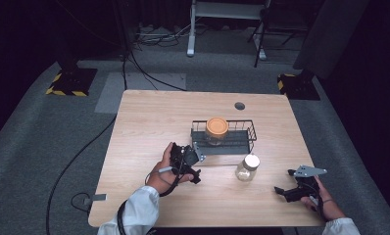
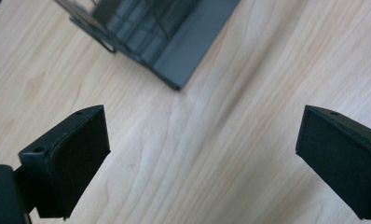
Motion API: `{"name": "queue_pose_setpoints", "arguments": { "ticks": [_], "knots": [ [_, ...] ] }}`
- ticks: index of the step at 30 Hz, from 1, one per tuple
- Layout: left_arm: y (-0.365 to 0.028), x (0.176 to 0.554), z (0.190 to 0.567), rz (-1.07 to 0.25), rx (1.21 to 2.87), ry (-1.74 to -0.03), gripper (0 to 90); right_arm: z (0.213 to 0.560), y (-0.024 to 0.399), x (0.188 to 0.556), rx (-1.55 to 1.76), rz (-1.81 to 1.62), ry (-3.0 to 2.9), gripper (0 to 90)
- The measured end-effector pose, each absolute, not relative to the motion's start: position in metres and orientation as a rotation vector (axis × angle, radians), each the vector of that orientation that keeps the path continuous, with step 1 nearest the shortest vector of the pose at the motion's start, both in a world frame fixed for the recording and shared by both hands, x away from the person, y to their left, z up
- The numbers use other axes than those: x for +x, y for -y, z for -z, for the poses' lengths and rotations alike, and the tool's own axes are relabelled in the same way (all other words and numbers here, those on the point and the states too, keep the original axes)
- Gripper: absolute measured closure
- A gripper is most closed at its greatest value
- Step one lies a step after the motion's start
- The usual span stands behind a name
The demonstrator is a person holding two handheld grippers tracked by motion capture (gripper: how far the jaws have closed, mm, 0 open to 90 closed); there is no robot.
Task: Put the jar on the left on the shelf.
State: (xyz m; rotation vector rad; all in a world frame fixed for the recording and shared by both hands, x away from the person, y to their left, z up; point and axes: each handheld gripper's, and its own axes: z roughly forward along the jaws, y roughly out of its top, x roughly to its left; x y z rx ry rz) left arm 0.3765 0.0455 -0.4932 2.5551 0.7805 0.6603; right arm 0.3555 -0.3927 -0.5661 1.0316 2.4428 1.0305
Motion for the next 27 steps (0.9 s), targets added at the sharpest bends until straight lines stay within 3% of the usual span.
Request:
{"name": "queue_pose_setpoints", "arguments": {
  "ticks": [27],
  "knots": [
    [-0.121,0.339,0.541,-0.506,2.427,-1.009,2.7,0.566,0.393,0.355,1.032,-1.031,-2.443,0.1]
  ]
}}
